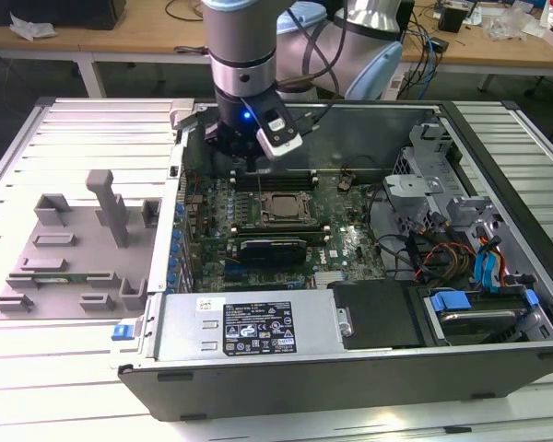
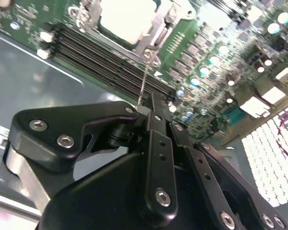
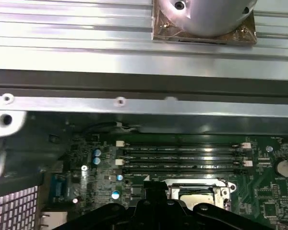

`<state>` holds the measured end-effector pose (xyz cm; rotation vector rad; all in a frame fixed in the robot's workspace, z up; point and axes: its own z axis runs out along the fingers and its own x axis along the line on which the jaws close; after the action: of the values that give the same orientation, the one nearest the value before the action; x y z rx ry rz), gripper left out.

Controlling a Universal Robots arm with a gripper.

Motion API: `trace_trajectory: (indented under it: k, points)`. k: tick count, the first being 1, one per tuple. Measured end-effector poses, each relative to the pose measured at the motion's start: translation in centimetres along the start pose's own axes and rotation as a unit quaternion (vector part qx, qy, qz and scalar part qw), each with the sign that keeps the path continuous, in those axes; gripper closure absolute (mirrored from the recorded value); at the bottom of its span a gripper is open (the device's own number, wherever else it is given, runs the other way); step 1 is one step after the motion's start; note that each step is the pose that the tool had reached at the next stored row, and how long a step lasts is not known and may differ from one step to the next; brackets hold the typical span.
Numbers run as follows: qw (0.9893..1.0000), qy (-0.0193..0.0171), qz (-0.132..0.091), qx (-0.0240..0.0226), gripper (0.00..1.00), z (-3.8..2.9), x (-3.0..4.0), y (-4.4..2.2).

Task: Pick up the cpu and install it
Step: 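Install the first cpu locking lever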

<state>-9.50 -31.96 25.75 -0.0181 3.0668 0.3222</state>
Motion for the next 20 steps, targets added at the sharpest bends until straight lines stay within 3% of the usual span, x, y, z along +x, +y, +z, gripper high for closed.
trace_trajectory:
  k: [5,9,14,17,20]
  points:
    - [1.0000,0.0036,0.002,0.0000,0.89,0.27,-1.80,-0.26]
    - [1.0000,0.0035,0.002,0.0015,0.89,0.42,-1.88,-0.30]
    - [0.9997,-0.0007,0.023,0.0061,0.89,0.95,-1.89,-0.41]
    - [0.9984,-0.0075,0.055,0.0083,0.89,1.54,-1.94,-0.54]
    - [0.9981,-0.0085,0.060,0.0085,0.89,1.63,-2.18,-0.56]
